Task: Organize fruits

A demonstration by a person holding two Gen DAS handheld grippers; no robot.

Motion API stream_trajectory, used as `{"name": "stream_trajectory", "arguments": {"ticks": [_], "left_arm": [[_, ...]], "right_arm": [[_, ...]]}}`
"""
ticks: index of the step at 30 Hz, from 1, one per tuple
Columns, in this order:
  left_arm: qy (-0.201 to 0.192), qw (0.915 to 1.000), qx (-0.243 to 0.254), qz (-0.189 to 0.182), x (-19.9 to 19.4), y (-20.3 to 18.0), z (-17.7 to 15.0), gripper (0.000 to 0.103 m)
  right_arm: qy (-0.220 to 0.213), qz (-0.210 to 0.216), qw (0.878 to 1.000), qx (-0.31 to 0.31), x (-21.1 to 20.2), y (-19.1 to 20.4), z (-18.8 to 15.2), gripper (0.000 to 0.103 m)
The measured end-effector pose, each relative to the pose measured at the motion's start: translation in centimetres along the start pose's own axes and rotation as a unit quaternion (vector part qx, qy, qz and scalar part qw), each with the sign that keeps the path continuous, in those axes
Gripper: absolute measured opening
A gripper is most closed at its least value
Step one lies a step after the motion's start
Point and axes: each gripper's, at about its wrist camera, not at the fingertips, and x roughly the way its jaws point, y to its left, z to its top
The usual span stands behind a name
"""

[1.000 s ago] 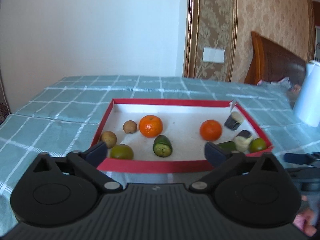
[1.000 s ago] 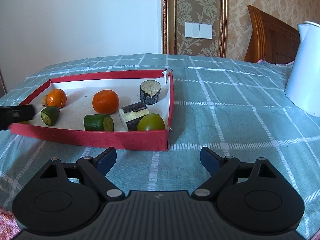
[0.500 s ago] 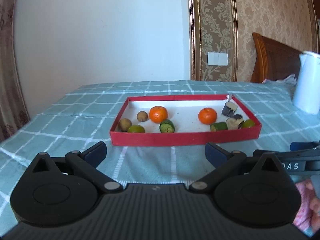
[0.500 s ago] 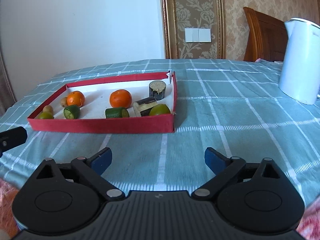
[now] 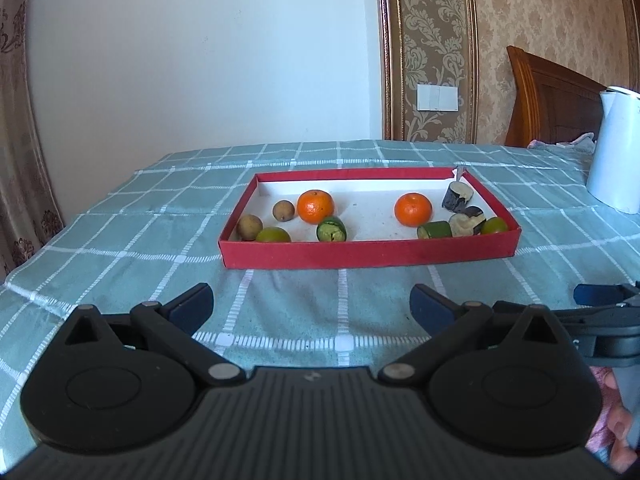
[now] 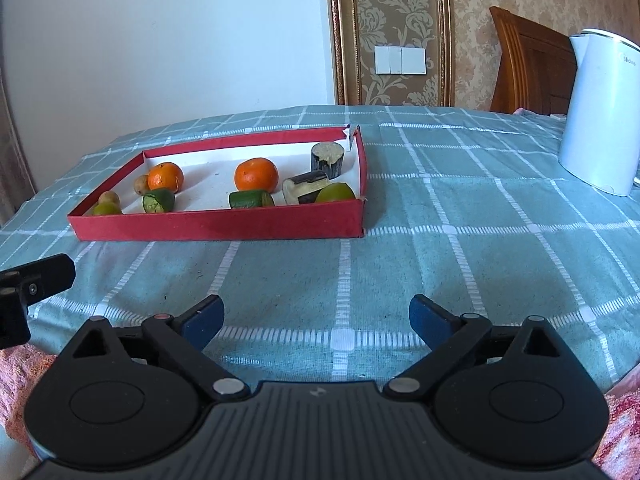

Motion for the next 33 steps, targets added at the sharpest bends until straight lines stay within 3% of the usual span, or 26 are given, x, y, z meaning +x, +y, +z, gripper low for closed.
{"name": "stream_trajectory", "arguments": {"ticks": [22, 33], "left_arm": [[0.008, 1.0, -0.003, 0.005, -0.1, 0.07, 0.24, 0.103], [0.009, 0.9998, -0.013, -0.012, -0.01, 0.28, 0.33, 0.103]], "right_arm": [[0.0, -0.001, 1.0, -0.015, 0.14, 0.75, -0.27, 0.1], [0.001, -0.005, 1.0, -0.02, 0.31, 0.9, -0.26, 0.1]]}}
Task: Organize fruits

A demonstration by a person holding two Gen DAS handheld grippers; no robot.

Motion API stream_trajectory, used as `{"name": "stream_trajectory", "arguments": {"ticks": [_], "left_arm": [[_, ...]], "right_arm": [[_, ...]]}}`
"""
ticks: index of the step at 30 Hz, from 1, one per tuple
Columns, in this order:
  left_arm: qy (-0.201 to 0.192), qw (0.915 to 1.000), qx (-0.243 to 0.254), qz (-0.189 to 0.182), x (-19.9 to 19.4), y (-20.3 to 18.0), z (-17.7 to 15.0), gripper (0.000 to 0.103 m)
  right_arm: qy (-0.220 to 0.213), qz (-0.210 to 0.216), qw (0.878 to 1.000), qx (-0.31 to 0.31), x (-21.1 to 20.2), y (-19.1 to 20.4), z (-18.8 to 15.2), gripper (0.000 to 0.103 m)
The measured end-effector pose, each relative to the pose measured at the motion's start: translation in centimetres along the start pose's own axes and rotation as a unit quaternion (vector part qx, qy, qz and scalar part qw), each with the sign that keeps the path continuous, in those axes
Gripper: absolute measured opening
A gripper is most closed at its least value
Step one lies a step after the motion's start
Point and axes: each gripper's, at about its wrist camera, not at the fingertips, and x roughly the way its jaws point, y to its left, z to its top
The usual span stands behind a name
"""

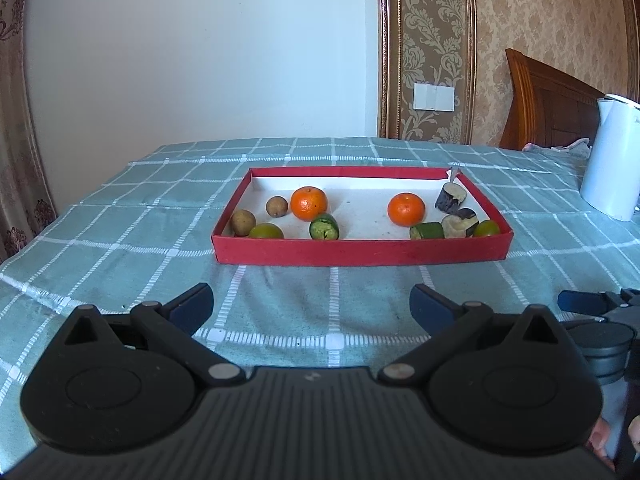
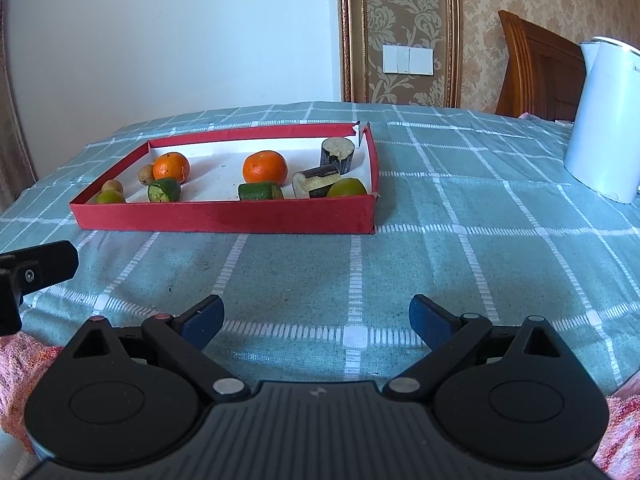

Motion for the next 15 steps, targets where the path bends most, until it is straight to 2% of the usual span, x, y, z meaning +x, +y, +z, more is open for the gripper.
{"name": "stream_trajectory", "arguments": {"ticks": [15], "left_arm": [[0.005, 0.9993, 0.019, 0.033, 1.07, -0.36, -0.14, 0.103]], "right_arm": [[-0.001, -0.013, 1.0, -0.019, 0.48, 0.83, 0.45, 0.1]]}}
